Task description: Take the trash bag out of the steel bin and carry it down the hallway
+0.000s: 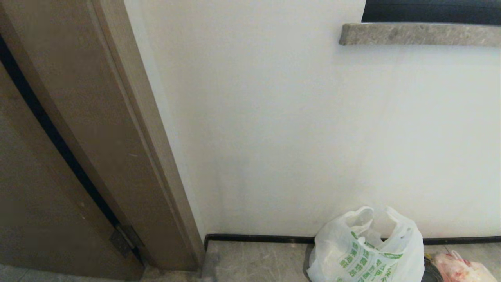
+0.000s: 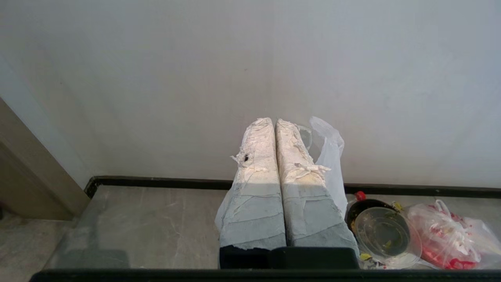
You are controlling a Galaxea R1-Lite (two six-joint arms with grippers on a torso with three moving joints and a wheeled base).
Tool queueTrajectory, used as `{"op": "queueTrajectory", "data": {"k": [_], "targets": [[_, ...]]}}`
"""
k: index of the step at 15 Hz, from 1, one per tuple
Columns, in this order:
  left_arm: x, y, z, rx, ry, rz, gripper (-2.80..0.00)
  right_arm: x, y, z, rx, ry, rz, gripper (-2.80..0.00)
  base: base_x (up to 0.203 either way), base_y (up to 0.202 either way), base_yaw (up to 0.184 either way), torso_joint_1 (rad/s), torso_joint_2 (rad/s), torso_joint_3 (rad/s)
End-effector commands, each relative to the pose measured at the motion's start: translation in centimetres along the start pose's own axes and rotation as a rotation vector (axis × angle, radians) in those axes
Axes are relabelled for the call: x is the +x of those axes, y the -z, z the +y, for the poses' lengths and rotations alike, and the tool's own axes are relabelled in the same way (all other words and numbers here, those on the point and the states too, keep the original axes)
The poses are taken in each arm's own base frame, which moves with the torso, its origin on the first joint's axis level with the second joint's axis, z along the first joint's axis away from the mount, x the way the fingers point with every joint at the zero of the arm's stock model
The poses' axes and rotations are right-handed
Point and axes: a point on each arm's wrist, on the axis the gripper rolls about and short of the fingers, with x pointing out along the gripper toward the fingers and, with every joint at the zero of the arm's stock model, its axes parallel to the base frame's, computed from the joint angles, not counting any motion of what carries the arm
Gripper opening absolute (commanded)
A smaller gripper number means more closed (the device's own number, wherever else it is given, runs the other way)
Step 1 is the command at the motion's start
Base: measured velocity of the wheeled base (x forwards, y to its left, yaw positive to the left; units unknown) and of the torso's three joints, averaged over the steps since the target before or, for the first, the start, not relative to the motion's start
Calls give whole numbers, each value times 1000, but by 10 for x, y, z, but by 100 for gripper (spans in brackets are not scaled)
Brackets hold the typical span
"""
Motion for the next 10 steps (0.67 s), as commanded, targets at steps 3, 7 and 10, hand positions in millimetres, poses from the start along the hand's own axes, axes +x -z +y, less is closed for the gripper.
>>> {"op": "queueTrajectory", "data": {"k": [3,7,10], "targets": [[0,-1,0,4,1,-4,-280,0,0,0,-2,0,1,-280,0,0,0,0,0,0],[0,0,0,10,2,-1,-280,0,0,0,-2,0,1,-280,0,0,0,0,0,0],[0,0,0,0,0,-1,-280,0,0,0,-2,0,1,-280,0,0,0,0,0,0]]}}
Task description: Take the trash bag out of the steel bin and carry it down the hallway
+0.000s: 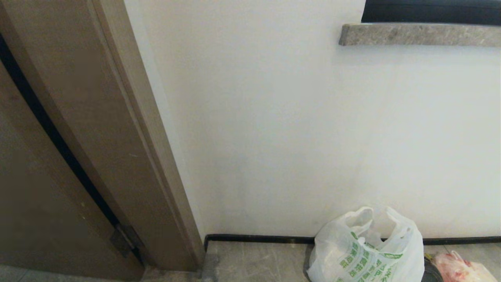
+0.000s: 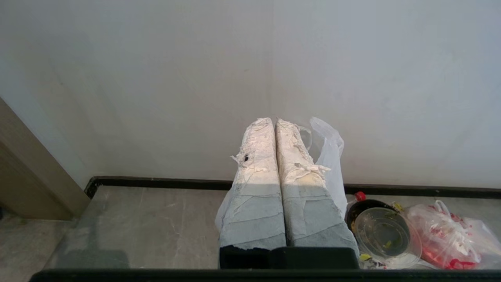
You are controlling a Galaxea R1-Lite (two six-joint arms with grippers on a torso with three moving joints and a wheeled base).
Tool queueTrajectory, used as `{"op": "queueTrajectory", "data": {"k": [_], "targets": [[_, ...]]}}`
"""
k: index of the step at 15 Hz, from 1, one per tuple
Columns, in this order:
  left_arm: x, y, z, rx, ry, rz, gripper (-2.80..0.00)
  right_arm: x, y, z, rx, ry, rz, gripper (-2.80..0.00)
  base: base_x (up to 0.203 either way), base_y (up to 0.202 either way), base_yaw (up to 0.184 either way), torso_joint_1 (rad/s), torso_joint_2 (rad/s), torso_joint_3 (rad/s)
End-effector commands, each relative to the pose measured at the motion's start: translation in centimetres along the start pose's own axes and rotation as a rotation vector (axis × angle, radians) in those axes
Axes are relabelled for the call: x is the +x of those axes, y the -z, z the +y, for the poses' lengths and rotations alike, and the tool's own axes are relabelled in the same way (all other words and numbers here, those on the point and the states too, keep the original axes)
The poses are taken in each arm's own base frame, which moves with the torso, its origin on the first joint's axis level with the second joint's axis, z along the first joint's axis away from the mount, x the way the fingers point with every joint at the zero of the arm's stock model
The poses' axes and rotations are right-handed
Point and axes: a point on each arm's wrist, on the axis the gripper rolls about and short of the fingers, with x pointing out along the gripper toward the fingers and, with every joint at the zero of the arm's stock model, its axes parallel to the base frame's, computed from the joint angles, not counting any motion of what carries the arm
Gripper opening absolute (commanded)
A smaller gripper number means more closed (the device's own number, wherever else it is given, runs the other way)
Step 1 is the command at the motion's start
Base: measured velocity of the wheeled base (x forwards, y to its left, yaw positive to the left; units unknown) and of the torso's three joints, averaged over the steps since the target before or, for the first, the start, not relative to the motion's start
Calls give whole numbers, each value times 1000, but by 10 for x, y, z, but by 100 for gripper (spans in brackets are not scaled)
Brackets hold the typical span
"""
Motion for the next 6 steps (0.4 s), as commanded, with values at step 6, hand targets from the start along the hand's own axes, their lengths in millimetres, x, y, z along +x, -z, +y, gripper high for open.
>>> {"op": "queueTrajectory", "data": {"k": [6], "targets": [[0,0,0,-1,0,-1,-280,0,0,0,-1,1,-1,-280,0,0,0,0,0,0]]}}
